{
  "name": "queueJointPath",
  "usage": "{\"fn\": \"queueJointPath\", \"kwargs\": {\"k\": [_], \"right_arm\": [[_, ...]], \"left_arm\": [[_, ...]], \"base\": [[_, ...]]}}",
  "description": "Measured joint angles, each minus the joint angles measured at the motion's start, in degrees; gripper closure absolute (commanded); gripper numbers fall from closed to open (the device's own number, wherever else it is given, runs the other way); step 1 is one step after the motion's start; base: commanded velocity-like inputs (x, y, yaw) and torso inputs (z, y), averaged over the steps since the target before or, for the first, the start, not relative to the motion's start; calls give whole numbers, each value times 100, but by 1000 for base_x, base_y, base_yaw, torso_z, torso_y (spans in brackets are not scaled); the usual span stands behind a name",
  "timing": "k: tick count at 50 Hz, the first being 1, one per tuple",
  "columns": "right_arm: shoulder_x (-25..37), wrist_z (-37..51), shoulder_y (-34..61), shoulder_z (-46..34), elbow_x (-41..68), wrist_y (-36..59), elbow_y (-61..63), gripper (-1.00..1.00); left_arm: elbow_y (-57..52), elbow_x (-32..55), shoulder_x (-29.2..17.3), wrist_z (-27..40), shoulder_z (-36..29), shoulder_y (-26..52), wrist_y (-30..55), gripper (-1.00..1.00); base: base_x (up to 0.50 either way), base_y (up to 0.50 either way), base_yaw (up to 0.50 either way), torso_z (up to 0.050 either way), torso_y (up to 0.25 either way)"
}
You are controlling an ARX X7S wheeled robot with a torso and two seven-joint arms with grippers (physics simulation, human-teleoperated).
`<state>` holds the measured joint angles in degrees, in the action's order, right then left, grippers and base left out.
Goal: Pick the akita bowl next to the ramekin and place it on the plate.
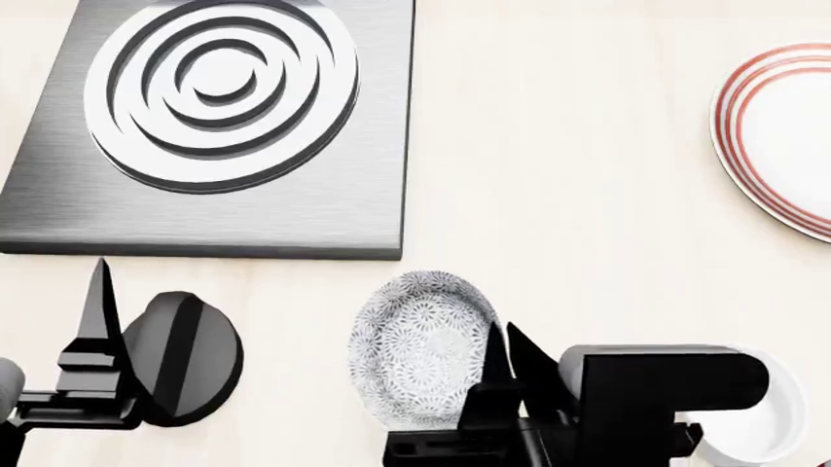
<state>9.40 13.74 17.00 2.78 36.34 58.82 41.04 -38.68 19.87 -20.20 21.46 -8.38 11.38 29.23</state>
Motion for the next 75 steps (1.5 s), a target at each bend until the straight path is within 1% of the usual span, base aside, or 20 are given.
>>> {"fn": "queueJointPath", "kwargs": {"k": [27, 45, 75], "right_arm": [[-190, 314, 351, 550, 640, 21, -25, 100], [-169, 705, 921, 800, 968, 121, -141, 100], [-258, 1077, 1901, 868, 943, -301, -1194, 100]], "left_arm": [[-5, 45, -42, 49, -36, 41, -5, -100], [-35, 68, -75, 91, -64, 37, -5, -100], [-12, 104, -116, 138, -128, 97, -7, -100]], "base": [[0, 0, 0, 0, 0], [0, 0, 0, 0, 0], [0, 0, 0, 0, 0]]}}
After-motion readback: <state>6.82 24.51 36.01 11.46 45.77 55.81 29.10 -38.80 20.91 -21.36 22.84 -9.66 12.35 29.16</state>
